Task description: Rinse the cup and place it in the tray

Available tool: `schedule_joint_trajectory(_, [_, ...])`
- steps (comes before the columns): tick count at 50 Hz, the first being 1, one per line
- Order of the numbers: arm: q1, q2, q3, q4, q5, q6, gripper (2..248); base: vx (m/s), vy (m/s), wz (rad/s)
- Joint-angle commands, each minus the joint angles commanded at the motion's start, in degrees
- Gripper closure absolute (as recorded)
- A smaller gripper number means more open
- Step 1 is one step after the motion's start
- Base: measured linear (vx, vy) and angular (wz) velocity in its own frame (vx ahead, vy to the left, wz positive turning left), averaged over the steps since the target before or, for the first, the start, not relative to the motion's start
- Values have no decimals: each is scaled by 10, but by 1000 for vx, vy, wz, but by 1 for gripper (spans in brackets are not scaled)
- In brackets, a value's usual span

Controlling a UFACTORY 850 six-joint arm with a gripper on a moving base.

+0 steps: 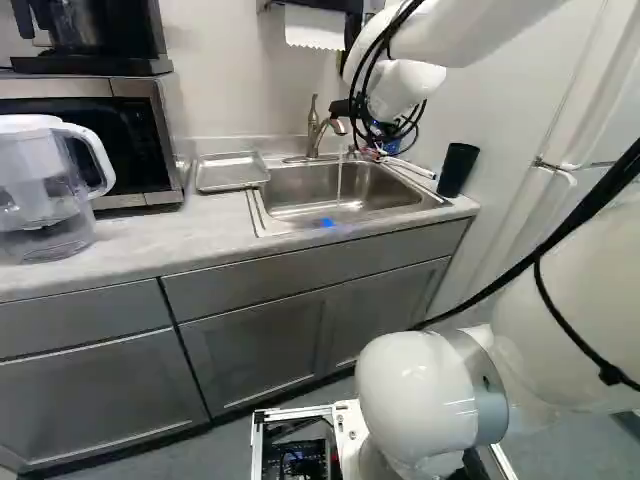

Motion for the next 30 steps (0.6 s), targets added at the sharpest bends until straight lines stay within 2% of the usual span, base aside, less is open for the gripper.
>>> schedule_joint_trajectory(10, [-11,0,0,23,23,0,3,0,0,0])
schedule_joint_trajectory(30, [-18,-2,-1,69,70,0,3,0,0,0])
